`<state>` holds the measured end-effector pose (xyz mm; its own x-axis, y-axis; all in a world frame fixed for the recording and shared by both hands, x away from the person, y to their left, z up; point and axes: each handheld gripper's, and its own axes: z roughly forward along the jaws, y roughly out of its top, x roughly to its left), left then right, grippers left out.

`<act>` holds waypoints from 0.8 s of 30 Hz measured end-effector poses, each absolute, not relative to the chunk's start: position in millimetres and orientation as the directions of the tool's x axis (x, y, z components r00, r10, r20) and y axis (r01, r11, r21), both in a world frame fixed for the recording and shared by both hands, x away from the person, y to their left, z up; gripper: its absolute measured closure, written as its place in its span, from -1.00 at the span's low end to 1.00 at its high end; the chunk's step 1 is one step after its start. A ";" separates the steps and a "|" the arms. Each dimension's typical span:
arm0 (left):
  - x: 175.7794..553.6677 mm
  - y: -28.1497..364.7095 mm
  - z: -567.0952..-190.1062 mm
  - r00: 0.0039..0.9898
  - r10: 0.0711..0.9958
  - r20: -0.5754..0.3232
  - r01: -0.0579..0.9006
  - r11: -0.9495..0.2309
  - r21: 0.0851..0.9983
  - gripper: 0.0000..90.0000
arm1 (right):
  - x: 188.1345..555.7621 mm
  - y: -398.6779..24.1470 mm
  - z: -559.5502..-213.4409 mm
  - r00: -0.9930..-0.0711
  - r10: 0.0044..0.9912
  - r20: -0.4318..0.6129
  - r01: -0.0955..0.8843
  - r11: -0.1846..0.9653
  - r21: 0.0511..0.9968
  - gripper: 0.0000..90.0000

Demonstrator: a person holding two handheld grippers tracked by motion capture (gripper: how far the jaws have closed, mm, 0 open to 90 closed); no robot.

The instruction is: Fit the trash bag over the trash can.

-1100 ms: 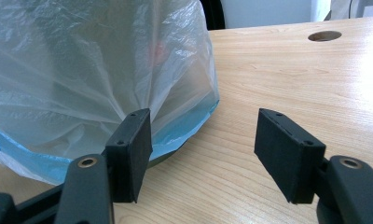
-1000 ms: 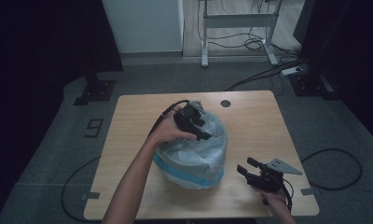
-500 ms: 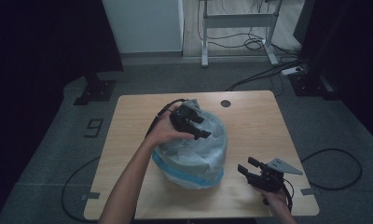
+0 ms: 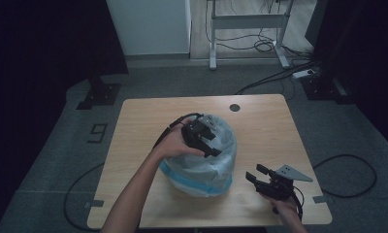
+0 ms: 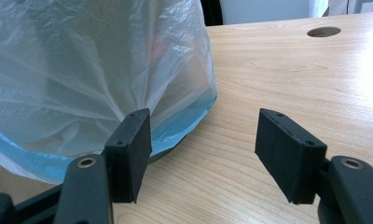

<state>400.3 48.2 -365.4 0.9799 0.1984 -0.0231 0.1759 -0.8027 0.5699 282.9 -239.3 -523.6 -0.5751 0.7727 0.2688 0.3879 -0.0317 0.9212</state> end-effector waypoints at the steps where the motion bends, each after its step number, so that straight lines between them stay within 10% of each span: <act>1: 400.7 46.5 -366.9 0.980 0.197 -0.021 0.175 -0.810 0.560 -0.26 | 283.0 -239.6 -523.5 -0.575 0.773 0.269 0.388 -0.032 0.921 -0.21; 24: 383.7 93.3 -333.4 0.963 0.266 0.030 0.187 -0.751 0.634 -0.26 | 283.5 -239.1 -524.1 -0.568 0.781 0.260 0.387 -0.026 0.922 -0.22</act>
